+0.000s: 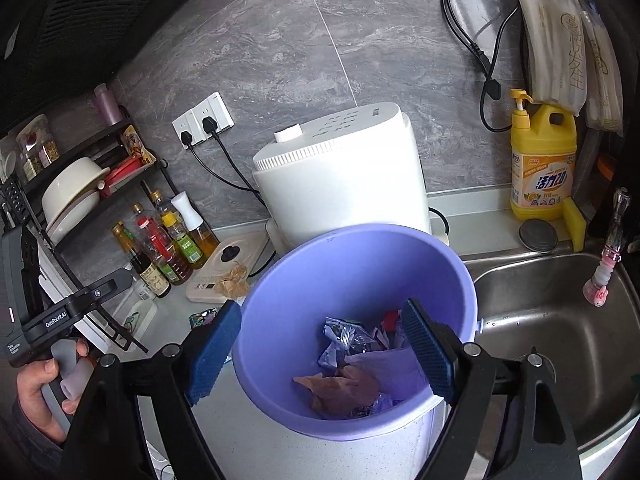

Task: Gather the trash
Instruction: 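Open the left gripper to drop the brown paper bag into the bucket, then move both tools back to the foil wrapper and red paper on the counter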

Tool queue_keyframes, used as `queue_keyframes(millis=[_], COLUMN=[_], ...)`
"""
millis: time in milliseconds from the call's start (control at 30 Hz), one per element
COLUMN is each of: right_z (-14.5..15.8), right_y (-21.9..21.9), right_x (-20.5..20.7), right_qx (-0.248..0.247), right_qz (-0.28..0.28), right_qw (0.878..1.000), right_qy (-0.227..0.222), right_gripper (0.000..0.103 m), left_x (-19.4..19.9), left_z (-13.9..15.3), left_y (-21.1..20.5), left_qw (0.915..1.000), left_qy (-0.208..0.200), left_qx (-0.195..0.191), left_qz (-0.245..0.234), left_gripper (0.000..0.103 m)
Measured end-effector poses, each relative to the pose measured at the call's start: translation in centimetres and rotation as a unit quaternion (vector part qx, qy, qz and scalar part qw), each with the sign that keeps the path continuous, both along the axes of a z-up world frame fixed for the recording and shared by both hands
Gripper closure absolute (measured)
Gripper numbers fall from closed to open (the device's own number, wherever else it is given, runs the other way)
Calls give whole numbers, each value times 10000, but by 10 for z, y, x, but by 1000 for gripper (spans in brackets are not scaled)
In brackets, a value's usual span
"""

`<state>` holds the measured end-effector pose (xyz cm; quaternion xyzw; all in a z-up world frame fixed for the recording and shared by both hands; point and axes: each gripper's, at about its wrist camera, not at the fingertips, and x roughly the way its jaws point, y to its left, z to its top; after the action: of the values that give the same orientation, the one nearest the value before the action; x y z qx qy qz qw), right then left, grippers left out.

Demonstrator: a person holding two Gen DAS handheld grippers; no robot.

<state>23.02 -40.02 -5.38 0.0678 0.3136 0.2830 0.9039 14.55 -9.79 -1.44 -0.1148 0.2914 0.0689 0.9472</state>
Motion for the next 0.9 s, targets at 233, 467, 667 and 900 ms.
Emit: queue_keyframes(millis=[233,467,667,900], right_z=[-2,-7,-14,-31], right_y=[46,92,133,170], right_x=[-10,-21,-33,-36], right_qx=[-252,-473,-653,-859], right_qz=[246,512,755,741], right_qw=[9994,9976,9950,9934], right_qy=[-15,-31,-86,143], right_gripper=[8,8,8,17], left_x=[-15,-20,-15,2], left_z=[-19,-38,-58,-82], left_y=[37,66,86,113], left_qw=[9995,9988,9977,9954], left_qy=[188,414,645,815], left_qx=[-80,-167,-219,-378], left_qz=[243,221,-67,-340], left_gripper=[6,6,6,6])
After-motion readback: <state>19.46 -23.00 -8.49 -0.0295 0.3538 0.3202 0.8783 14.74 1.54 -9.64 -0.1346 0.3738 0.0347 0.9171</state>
